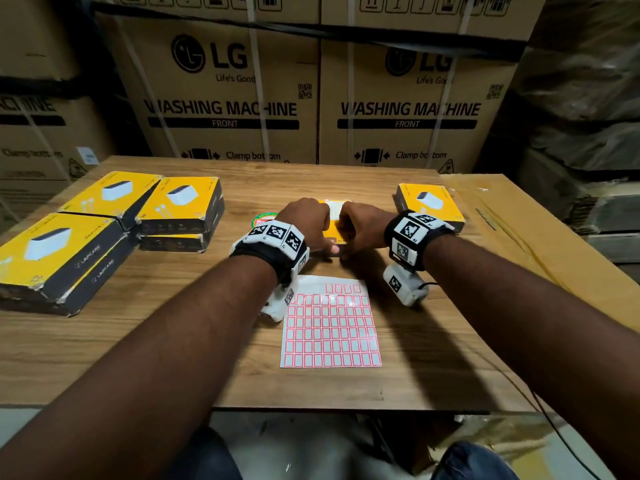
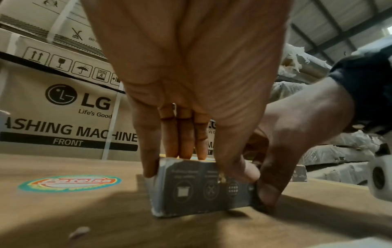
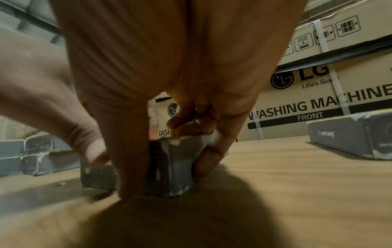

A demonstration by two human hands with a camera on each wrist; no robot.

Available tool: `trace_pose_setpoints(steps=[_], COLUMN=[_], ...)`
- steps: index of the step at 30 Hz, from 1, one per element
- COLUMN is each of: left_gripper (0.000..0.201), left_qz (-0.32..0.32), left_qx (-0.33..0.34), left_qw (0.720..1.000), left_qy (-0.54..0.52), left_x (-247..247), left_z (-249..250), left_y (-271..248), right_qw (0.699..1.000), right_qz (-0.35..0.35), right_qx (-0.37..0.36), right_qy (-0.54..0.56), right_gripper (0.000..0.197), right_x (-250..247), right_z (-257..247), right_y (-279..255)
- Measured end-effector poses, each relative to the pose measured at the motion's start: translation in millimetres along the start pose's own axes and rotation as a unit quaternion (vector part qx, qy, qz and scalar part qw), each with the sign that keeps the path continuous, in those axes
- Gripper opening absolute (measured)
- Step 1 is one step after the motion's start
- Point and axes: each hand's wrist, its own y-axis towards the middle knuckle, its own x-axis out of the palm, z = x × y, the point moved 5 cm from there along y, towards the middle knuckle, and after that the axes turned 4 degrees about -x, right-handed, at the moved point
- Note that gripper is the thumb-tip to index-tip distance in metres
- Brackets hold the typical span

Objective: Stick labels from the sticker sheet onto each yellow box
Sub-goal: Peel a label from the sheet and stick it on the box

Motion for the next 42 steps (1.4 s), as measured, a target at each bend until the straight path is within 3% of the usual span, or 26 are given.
trace_pose_setpoints(steps=[7,14,21,23,27,30,33,35,38,42], left_gripper=[0.046,0.066,0.062,0.069,0.085,0.091,0.091,0.078,0.047,0.036], left_qz=[-0.028,-0.069,-0.046,-0.066,-0.091,-0.058,0.001,0.056,0.138,0.183], left_qx=[0.028,0.055,0.014,-0.019,-0.023,-0.032,-0.043,-0.039,-0.034,-0.042], left_qw=[0.999,0.996,0.999,0.998,0.994,0.994,0.986,0.98,0.963,0.93], left_qy=[0.021,0.032,0.022,0.009,-0.06,-0.087,-0.164,-0.189,-0.227,-0.316], left_x=[-2,-4,0,1,4,-2,-13,-23,-34,-39], left_z=[1,-8,-30,-37,-31,-29,-36,-39,-41,-38], left_y=[1,-3,-10,-13,-16,-18,-18,-16,-13,-11], right_qw=[0.999,0.999,0.997,0.995,0.993,0.991,0.975,0.962,0.943,0.912], right_qz=[-0.018,0.03,0.062,0.065,0.063,0.09,0.158,0.225,0.29,0.276], right_qx=[0.022,0.029,0.036,0.061,0.078,0.068,0.067,0.068,0.077,0.078], right_qy=[0.038,0.029,0.039,0.04,0.058,0.073,0.139,0.142,0.144,0.292], right_gripper=[0.063,0.057,0.05,0.056,0.064,0.064,0.077,0.074,0.05,0.068], right_x=[0,3,2,3,9,4,-5,-15,-29,-28], right_z=[-1,-3,14,20,23,18,22,22,22,30], right_y=[-1,-3,-21,-24,-22,-22,-21,-22,-26,-22])
